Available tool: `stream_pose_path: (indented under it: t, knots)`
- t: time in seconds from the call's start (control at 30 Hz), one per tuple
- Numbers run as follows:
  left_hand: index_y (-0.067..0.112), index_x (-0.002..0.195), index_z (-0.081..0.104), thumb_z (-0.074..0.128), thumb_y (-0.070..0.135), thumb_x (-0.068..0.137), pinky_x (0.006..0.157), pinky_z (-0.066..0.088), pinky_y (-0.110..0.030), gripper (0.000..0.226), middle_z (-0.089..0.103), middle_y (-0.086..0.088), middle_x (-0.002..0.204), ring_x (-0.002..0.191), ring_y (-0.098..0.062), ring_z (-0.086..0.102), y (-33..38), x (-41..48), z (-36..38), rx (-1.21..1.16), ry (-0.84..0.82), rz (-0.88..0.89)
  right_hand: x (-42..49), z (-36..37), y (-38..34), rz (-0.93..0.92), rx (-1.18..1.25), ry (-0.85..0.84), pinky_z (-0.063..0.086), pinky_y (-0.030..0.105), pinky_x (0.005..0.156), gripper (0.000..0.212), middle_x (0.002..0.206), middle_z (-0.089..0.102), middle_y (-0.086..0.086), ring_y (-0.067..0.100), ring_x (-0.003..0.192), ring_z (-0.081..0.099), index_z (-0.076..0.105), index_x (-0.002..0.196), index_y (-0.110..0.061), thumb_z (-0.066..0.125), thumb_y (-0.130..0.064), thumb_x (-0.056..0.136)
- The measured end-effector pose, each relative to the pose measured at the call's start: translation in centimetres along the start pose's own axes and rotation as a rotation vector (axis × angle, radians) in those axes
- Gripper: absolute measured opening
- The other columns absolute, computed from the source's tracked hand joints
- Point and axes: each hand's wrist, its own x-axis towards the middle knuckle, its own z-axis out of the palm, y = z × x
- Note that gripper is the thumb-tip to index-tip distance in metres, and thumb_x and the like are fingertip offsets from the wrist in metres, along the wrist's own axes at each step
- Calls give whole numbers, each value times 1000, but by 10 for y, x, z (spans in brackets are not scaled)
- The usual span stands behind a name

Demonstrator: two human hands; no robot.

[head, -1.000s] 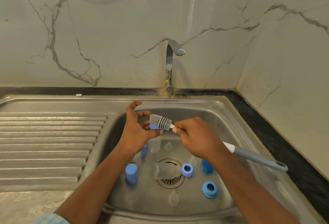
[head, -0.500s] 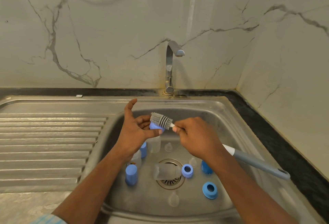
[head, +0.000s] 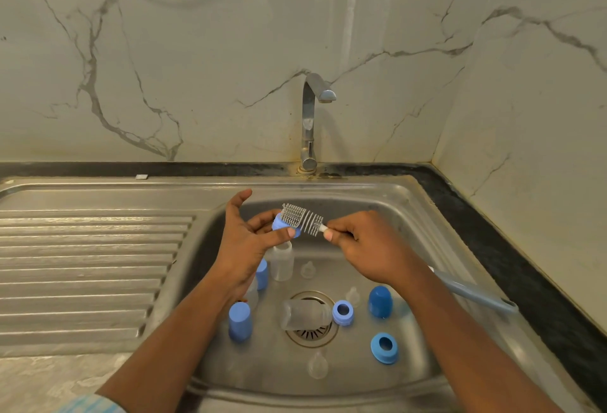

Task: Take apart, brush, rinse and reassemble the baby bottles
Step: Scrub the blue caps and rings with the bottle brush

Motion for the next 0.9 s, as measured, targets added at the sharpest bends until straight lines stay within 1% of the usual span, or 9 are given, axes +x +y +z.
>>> stream_pose_path:
  t: [0.1,0.2,0.3,0.4,0.47,0.57,0.63,0.8,0.9]
  knots:
    - [31,133,37,80,2,55,91,55,-35,94,75,-14,106,97,-24,73,2,2,-4,-56,10,-7,0,-1,-2,19,-8,11,32,30,53,26,56,50,-3,9,52,40,70,87,-17,52,-30,100]
    - [31,129,40,78,-1,56,84,59,-30,89,77,-7,98,94,-20,74,1,-1,0,-48,-45,-19,2,-2,0,75,-103,64,30,31,53,31,55,46,-3,12,52,40,61,74,-18,50,-30,100]
    - [31,125,42,78,-7,60,88,58,-35,84,77,-6,95,93,-20,73,0,-2,4,-23,-73,-23,2,-1,1,91,-145,102,30,32,53,35,55,45,-3,14,53,41,52,67,-19,50,-30,100]
    - [34,122,44,80,0,57,93,55,-40,82,76,-11,100,98,-26,73,0,0,0,-13,-21,-12,0,-1,-2,70,-91,39,31,31,53,33,56,47,-3,12,53,40,59,72,-17,50,-31,100]
    - [33,121,44,80,2,56,93,55,-39,81,76,-13,103,100,-28,72,2,2,-4,-37,15,-5,-1,0,-6,48,-73,-6,32,30,54,31,56,48,-3,10,53,40,62,75,-19,49,-32,101]
    - [31,122,44,79,1,57,86,59,-32,80,76,-12,103,97,-24,73,3,-1,0,-42,-22,-2,-1,-2,-5,63,-77,38,30,30,53,35,54,46,-3,11,52,39,55,67,-21,50,-30,101]
    - [31,124,43,80,-1,58,86,59,-32,81,77,-7,98,95,-22,74,2,-5,5,-1,-53,-8,0,-5,-1,76,-64,78,29,32,53,40,52,42,-3,11,50,37,48,60,-21,51,-28,100]
    - [30,120,42,75,-18,70,80,60,-26,78,76,-8,95,89,-18,75,2,-2,0,125,-32,29,-5,-1,-11,26,-71,-28,35,31,54,30,57,50,-3,11,53,43,63,76,-21,50,-31,100]
    - [27,120,41,76,-19,69,79,60,-27,77,76,-9,96,90,-20,75,2,-3,-1,149,-46,66,-1,3,-15,44,-118,-17,34,31,54,32,58,51,-3,13,54,45,58,71,-26,49,-31,101]
